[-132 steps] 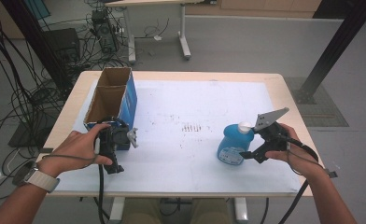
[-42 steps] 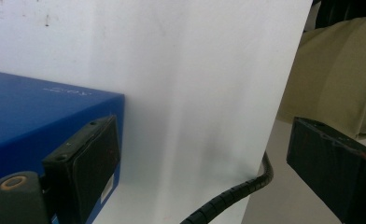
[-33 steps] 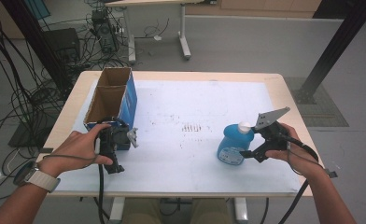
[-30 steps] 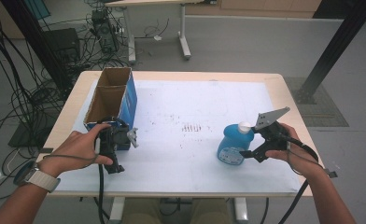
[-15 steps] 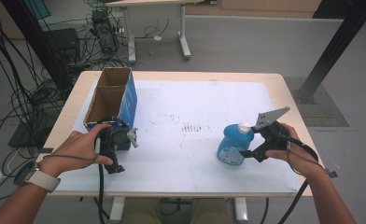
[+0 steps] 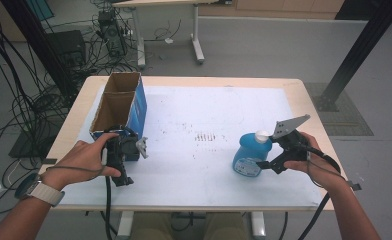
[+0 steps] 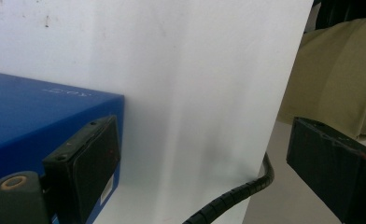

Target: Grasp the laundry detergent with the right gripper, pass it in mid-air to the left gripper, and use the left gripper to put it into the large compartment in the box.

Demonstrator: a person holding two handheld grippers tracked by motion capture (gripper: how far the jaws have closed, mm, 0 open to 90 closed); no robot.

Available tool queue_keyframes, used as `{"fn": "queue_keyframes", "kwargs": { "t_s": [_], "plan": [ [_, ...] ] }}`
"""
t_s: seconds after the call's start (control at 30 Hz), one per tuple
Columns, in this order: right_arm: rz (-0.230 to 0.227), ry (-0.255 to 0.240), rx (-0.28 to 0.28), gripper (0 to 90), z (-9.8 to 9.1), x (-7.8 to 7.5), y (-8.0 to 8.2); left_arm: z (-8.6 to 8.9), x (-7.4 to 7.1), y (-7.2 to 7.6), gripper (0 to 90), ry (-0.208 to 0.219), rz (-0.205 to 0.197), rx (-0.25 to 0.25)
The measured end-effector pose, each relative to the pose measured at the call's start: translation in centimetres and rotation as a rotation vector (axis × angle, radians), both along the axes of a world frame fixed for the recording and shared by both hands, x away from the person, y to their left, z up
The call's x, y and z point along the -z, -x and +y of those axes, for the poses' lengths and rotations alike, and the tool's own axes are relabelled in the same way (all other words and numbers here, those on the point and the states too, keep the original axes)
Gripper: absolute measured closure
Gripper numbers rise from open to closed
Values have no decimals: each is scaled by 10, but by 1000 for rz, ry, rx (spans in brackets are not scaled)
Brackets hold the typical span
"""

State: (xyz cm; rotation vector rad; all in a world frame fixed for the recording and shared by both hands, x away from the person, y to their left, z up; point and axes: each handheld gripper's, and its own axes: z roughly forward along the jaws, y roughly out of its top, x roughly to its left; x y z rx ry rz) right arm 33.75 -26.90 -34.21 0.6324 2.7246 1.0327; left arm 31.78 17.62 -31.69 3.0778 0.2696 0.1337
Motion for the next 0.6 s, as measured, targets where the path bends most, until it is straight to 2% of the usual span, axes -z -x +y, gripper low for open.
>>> {"fn": "queue_keyframes", "kwargs": {
  "t_s": [0.6],
  "plan": [
    [-3, -2, -3, 82, 1, 1, 0, 0, 2, 0, 102, -2, 3, 2]
  ]
}}
